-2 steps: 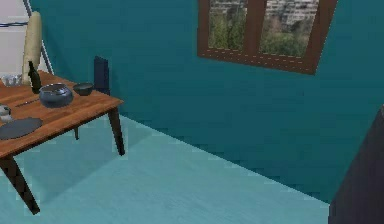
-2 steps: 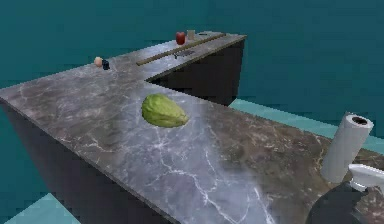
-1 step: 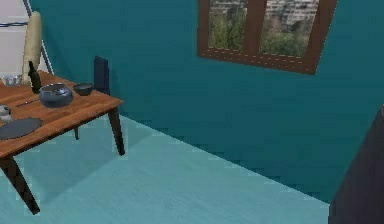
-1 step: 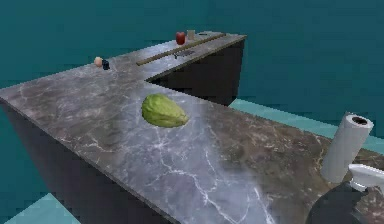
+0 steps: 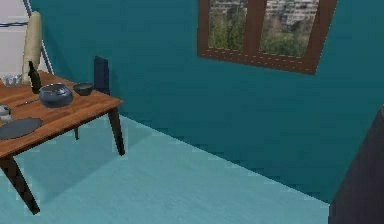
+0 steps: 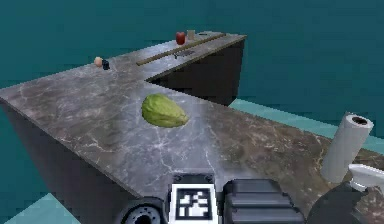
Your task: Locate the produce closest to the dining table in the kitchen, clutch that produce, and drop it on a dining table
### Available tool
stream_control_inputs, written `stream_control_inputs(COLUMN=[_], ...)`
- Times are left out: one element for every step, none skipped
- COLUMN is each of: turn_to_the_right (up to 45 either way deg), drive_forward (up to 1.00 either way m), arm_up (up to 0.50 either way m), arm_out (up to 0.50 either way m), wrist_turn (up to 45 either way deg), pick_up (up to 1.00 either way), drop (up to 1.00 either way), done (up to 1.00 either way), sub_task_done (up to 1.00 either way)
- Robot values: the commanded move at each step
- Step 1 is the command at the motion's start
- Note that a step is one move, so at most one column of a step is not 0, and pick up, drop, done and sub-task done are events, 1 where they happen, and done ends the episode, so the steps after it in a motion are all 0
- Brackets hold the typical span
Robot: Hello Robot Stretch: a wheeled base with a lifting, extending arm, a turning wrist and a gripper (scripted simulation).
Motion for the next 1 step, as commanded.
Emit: stream_control_inputs(turn_to_the_right=[0.0], drive_forward=[0.00], arm_up=[0.00], arm_out=[0.36], wrist_turn=[0.0], pick_up=[0.00], drop=[0.00], done=[0.00], sub_task_done=[0.00])
